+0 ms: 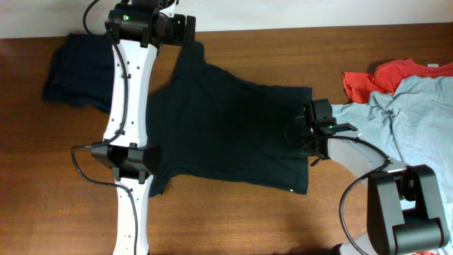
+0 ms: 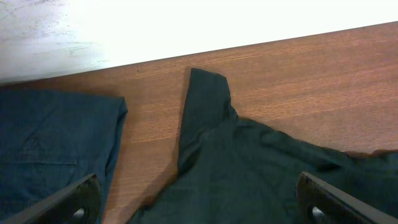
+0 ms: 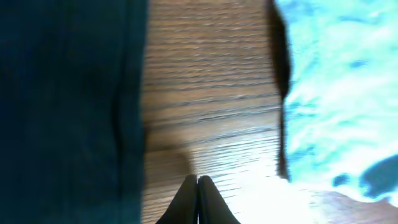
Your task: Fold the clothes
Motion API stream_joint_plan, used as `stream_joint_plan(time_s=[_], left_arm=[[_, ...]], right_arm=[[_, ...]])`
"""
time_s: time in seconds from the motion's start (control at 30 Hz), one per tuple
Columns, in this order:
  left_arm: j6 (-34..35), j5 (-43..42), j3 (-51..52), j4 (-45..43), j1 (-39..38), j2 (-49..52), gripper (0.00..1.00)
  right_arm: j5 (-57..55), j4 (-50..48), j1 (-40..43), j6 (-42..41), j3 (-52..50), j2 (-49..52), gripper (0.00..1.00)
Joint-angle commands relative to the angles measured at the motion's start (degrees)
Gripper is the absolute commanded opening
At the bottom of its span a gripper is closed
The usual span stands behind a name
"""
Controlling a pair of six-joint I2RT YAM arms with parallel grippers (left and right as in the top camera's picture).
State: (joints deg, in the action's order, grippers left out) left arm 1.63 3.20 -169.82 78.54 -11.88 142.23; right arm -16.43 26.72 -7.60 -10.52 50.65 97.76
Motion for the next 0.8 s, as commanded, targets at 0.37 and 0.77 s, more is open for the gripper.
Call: stream_joint_plan(time_s=[0.37,0.77], left_arm=[[0.7,-0.5,0.0,0.1,-0.1,0.2,0.99],[0.7,-0.4,0.0,0.0,-0.1,0.2,0.99]], right_arm=[[-5.5,-1.7,1.3,-0.3,-0.2,0.2,0.06],[27.5,-3.6,3.2,14.6,0.6,0.1,0.04]])
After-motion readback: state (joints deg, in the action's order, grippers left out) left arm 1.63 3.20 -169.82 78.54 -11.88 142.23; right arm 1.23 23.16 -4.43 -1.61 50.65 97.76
